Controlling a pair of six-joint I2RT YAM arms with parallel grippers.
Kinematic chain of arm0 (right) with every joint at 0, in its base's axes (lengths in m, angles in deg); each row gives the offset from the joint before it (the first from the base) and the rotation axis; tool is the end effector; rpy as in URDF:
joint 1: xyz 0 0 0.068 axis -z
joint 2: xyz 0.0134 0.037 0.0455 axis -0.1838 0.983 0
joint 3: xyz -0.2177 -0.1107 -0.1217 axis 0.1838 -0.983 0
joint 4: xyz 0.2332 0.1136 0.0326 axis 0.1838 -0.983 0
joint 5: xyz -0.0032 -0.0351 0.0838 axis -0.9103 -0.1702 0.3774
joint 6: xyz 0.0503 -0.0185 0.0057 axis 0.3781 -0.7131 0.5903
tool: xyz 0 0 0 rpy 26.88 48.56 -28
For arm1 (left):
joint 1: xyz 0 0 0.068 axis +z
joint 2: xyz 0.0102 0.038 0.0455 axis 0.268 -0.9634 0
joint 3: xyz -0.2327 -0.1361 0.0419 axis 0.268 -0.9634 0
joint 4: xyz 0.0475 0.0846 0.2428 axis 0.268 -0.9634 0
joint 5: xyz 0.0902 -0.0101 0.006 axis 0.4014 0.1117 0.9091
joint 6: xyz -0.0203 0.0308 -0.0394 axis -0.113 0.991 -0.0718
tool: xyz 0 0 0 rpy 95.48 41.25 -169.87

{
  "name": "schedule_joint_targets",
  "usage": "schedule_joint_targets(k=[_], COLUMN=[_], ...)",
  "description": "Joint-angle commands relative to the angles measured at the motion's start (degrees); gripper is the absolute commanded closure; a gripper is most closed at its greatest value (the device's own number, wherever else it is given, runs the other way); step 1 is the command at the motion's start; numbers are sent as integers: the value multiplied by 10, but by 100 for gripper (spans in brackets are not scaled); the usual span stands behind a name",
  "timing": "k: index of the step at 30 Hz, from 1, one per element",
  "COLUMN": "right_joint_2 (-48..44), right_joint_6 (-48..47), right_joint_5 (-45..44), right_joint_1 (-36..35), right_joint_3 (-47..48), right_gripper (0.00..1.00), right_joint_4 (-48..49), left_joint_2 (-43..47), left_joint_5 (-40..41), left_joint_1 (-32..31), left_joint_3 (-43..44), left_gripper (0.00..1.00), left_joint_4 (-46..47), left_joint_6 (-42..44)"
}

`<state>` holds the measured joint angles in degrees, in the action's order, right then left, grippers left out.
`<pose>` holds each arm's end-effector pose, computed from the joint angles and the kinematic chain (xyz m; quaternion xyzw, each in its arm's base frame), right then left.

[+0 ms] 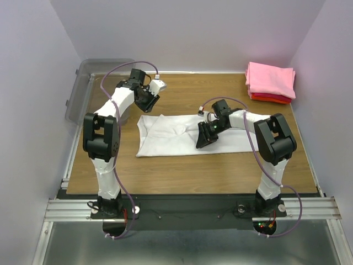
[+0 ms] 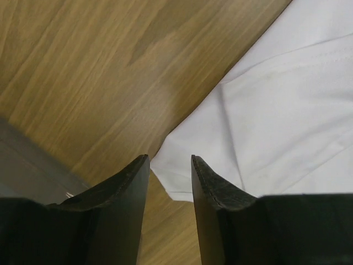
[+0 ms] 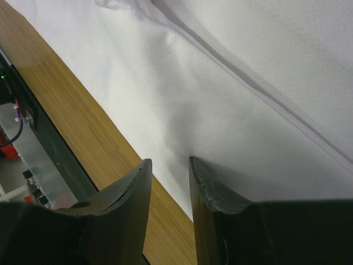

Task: Fold and stack the t-shirts
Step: Fold the tshirt

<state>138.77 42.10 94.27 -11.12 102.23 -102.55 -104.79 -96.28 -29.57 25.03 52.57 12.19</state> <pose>0.3331 0.1592 0.1424 -0.2186 0.8908 0.3916 0.0729 0.4294 -0.1175 0.2456 0.4410 0.8264 -0.0675 0.3436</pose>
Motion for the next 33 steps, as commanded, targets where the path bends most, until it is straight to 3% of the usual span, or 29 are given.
schedule_joint_targets(k=[1, 6, 11, 18, 22, 28, 33], right_joint_2=[-36, -76, -107, -72, -43, -37, -91], right_joint_6=[-13, -29, -79, -148, -170, -185, -205], right_joint_5=[-7, -23, -123, -198, -224, -227, -186], right_joint_1=[0, 3, 33, 139, 162, 162, 154], right_joint_3=[-3, 11, 13, 37, 48, -8, -120], right_gripper=[61, 61, 62, 63, 63, 66, 69], right_joint_4=[-4, -12, -26, -28, -29, -36, -52], left_joint_2=[65, 131, 178, 194, 182, 124, 34], left_joint_5=[-29, -49, -65, -34, -9, 28, 67], left_joint_1=[6, 3, -12, -50, -72, -79, -75], left_joint_3=[-2, -84, -174, -270, -304, -308, -204], left_gripper=[51, 52, 57, 59, 59, 64, 69], left_joint_4=[18, 40, 63, 113, 123, 123, 112], left_joint_6=[-18, -54, -92, -142, -160, -177, -145])
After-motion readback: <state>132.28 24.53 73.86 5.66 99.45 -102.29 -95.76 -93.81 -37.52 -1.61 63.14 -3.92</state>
